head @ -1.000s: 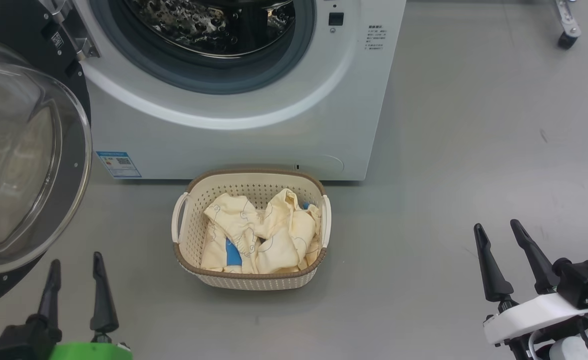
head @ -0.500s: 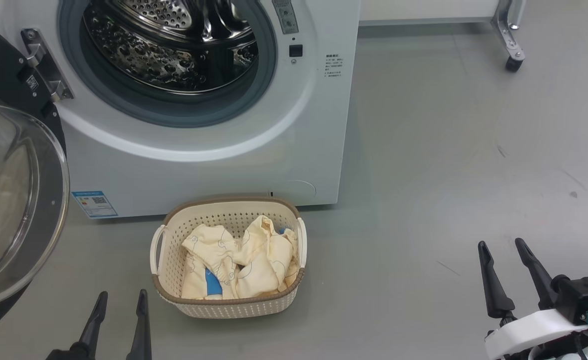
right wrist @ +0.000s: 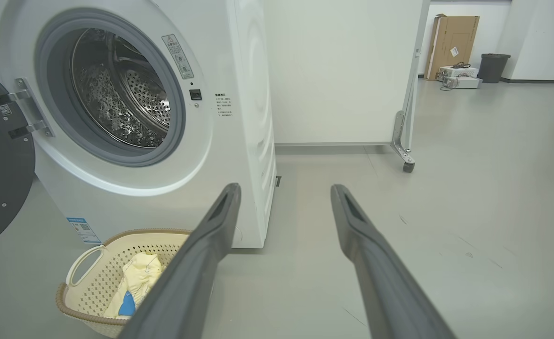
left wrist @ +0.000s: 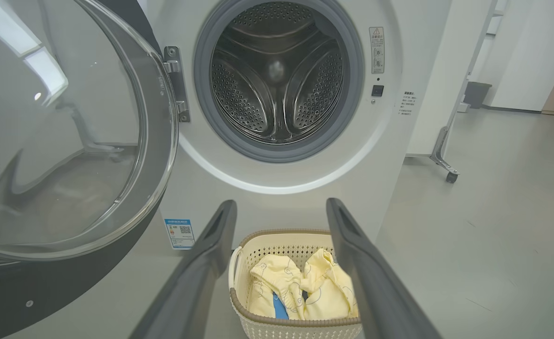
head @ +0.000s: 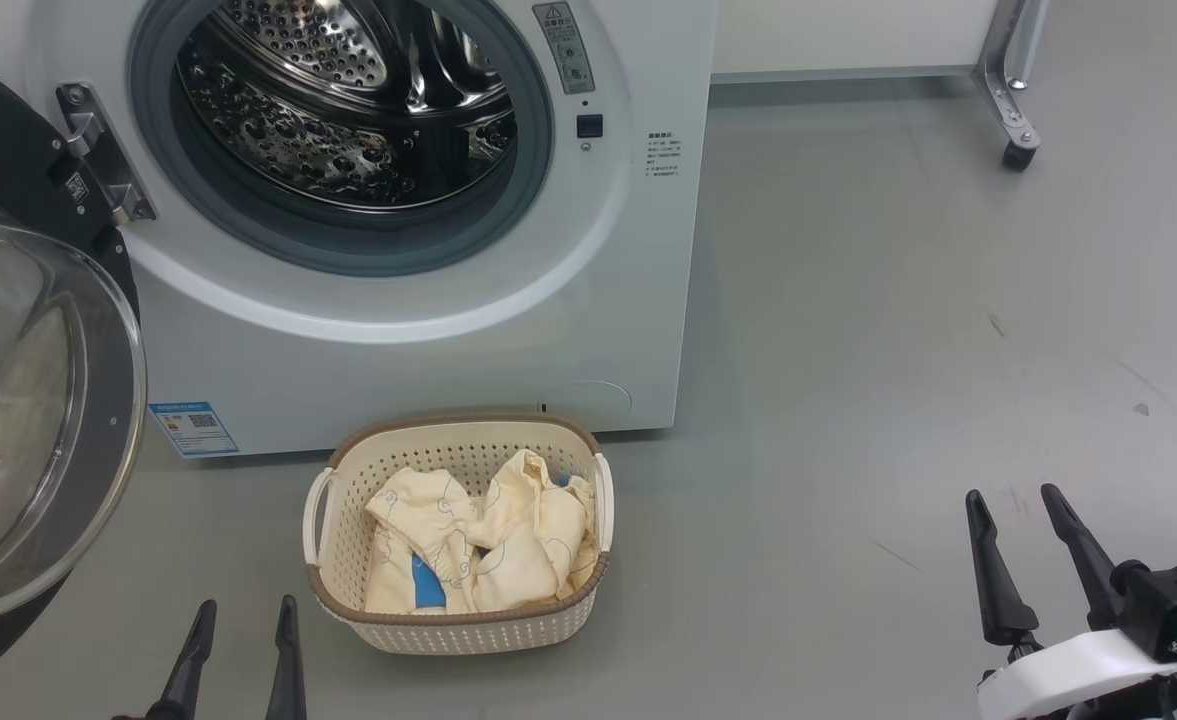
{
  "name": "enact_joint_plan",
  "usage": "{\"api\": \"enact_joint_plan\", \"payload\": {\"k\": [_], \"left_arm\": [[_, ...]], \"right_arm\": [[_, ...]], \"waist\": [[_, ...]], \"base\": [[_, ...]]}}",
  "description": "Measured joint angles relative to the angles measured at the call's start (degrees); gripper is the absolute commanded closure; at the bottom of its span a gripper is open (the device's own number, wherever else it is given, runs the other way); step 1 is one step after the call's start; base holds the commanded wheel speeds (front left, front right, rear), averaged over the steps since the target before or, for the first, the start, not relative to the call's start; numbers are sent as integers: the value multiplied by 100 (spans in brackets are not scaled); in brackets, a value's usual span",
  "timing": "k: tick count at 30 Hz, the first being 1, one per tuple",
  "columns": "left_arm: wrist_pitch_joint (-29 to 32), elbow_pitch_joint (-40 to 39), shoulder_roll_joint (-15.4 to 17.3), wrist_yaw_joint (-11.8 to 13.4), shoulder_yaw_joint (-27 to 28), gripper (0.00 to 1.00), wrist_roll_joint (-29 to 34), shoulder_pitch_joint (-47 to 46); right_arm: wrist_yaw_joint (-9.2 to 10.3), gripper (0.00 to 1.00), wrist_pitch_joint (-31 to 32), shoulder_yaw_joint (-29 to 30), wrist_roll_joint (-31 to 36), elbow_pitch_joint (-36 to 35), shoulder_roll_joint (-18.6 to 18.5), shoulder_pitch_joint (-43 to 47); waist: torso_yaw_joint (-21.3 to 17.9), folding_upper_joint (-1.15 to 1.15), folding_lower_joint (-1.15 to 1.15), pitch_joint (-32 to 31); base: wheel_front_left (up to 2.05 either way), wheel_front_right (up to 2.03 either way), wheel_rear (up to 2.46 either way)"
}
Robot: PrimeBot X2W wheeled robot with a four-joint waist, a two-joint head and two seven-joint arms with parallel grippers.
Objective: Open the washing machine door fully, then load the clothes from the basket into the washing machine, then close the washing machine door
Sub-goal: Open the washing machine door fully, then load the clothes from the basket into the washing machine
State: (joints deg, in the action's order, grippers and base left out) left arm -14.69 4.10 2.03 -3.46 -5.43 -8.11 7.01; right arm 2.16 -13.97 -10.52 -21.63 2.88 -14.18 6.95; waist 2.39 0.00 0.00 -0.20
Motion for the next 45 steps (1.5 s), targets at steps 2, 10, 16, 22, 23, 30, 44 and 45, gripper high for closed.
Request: {"api": "enact_joint_plan", "payload": {"k": [2, 10, 16, 22, 23, 30, 44, 45], "left_arm": [[0, -14, 1, 19, 5, 0, 0, 19], [2, -131, 2, 140, 69, 0, 0, 32], [2, -182, 3, 170, 70, 0, 0, 32], [2, -218, 3, 220, 71, 0, 2, 32], [2, -220, 3, 221, 71, 0, 2, 33], [2, -230, 3, 240, 71, 0, 11, 38], [2, -223, 3, 238, 68, 0, 46, 42], [2, -223, 3, 238, 69, 0, 45, 42]], "right_arm": [[21, 0, 0, 2, 37, -2, 0, 1], [143, 0, -24, 58, 98, 1, 21, 52], [145, 0, -24, 55, 99, 5, 33, 129], [178, 0, -24, 44, 99, 1, 63, 129], [193, 0, -24, 36, 99, -1, 70, 129], [196, 0, -24, 30, 100, -4, 85, 129], [196, 0, -24, 16, 99, -18, 114, 129], [196, 0, -24, 13, 99, -18, 115, 129]], "waist": [[10, 0, 0, -9], [30, 0, 0, -26], [28, 0, 0, -20], [37, 0, 0, -13], [38, 0, 0, -10], [48, 0, 0, 12], [87, 0, 0, 66], [90, 0, 0, 70]], "base": [[0, 0, 0], [0, 0, 0], [0, 0, 0], [0, 0, 0], [0, 0, 0], [0, 0, 0], [9, -9, 0], [34, -34, 0]]}}
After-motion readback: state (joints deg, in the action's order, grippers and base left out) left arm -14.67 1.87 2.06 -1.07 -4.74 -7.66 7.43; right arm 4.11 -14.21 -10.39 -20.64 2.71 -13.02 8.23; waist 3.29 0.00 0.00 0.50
